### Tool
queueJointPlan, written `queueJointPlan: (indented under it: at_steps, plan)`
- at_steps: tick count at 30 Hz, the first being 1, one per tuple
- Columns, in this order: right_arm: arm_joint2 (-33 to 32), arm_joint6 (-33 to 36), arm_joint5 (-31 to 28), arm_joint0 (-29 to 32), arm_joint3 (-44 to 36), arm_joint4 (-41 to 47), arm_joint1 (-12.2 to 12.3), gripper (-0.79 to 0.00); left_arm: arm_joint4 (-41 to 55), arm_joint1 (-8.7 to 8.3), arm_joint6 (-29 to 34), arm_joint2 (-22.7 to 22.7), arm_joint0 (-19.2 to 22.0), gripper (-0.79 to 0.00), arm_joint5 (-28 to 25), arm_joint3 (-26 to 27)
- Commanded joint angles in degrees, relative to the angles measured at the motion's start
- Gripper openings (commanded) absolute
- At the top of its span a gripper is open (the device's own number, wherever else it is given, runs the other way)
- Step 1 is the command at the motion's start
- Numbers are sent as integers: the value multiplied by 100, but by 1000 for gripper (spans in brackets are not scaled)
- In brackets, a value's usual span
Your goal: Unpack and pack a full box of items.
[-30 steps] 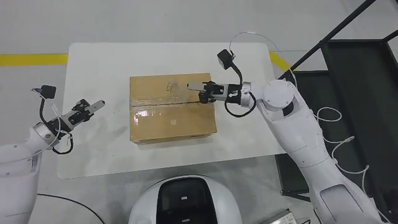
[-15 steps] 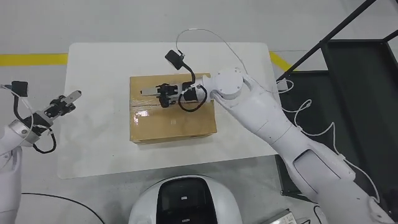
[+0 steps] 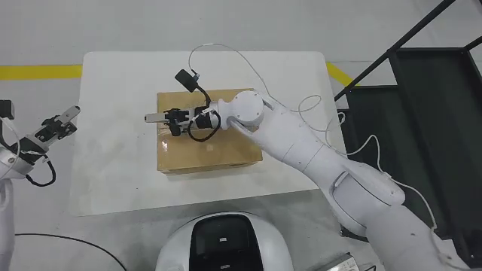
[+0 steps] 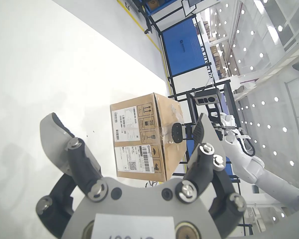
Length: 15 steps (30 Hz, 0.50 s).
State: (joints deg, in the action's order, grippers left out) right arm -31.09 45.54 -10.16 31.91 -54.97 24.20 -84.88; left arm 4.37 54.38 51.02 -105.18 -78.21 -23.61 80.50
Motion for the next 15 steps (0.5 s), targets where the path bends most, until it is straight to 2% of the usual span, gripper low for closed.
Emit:
queueJointPlan:
  at_steps: [1,8,15]
  plan:
    - [54,-42,-55,-52,191,20,-93,0,45,-3,-52,-26,-58,0,-34,36]
    - [91,-14,-324,-144,657,82,-317,0,154,-14,-94,-18,-186,0,-119,117]
    - [-91,140,-264,-127,717,-168,-277,0,86,-22,-178,83,-211,0,-156,155]
